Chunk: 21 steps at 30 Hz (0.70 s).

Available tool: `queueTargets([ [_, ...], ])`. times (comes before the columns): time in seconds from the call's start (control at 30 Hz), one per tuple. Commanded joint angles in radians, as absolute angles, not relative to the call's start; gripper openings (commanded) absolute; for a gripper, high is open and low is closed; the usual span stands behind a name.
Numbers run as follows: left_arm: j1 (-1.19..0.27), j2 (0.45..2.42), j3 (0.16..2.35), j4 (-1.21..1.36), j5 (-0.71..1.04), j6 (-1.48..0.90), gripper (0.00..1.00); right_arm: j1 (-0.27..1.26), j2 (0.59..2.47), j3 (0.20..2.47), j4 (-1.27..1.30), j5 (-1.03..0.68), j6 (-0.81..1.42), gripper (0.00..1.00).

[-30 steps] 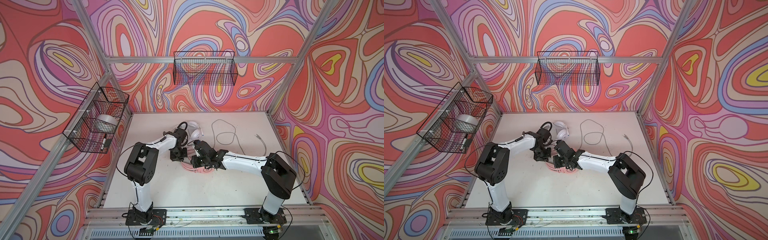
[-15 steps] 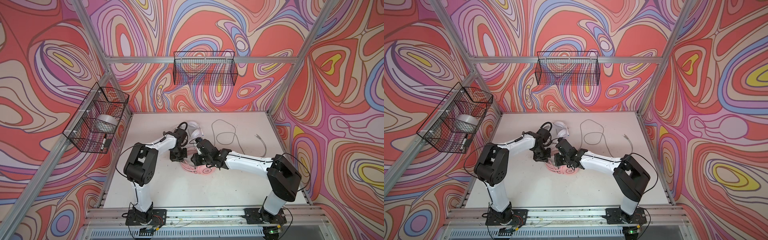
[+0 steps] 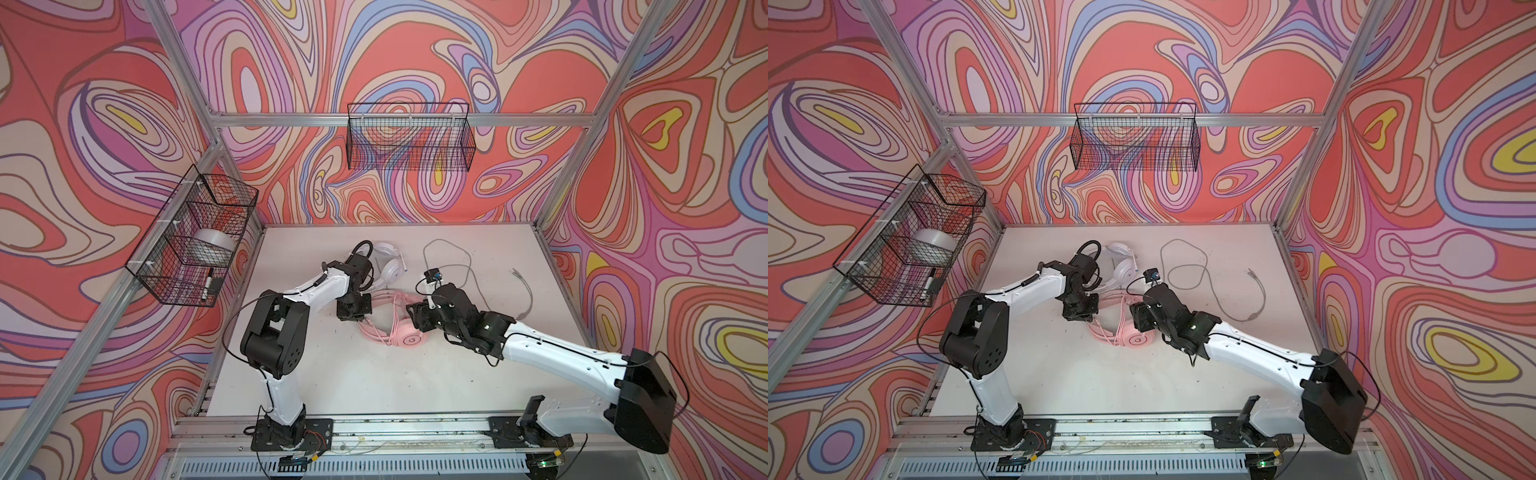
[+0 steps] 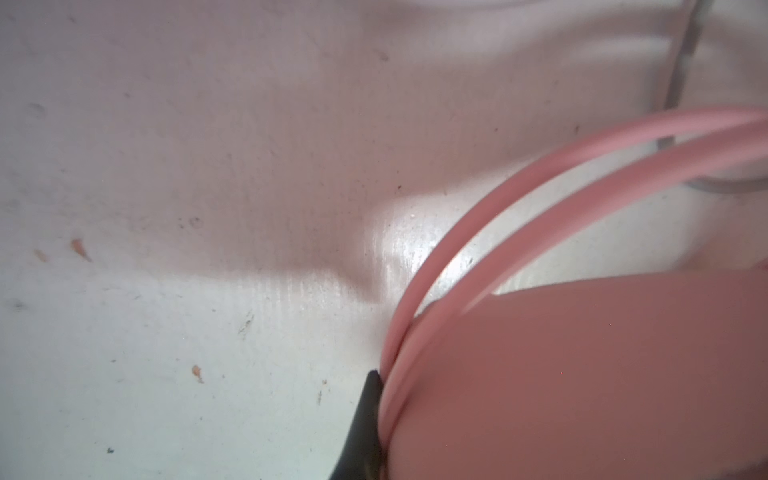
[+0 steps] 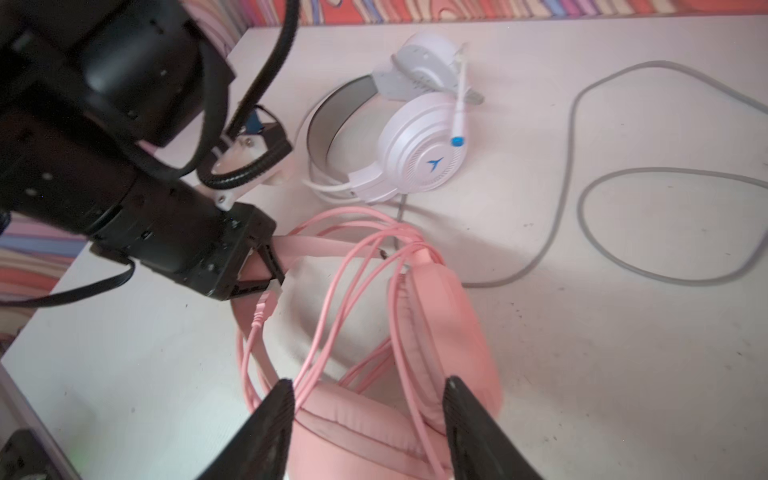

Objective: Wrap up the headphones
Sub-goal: 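Release the pink USB plug and lift the right gripper away from the headset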

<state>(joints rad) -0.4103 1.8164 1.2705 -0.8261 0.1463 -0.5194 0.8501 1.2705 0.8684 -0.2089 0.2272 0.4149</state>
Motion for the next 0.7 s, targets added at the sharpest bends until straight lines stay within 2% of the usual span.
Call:
queueTargets([
  [0.0,-0.389,1.743,1.24,-0.831,0.158,-0.502,0.0,0.816,1.194,0.806,-0.215,0.347,0.318,0.76],
  [0.1,-0.377,1.713,1.206,-0.823,0.157,-0.493,0.0,0.78,1.13,0.772,-0.256,0.403,0.301,0.93],
  [0.17,-0.371,1.692,1.181,-0.816,0.155,-0.483,0.0,0.755,1.095,0.749,-0.271,0.42,0.295,0.98],
  [0.4,-0.338,1.654,1.108,-0.809,0.133,-0.436,0.0,0.705,0.992,0.659,-0.255,0.419,0.343,0.99],
  [0.67,-0.295,1.623,1.024,-0.775,0.119,-0.4,0.0,0.675,0.997,0.62,-0.259,0.375,0.368,0.98],
])
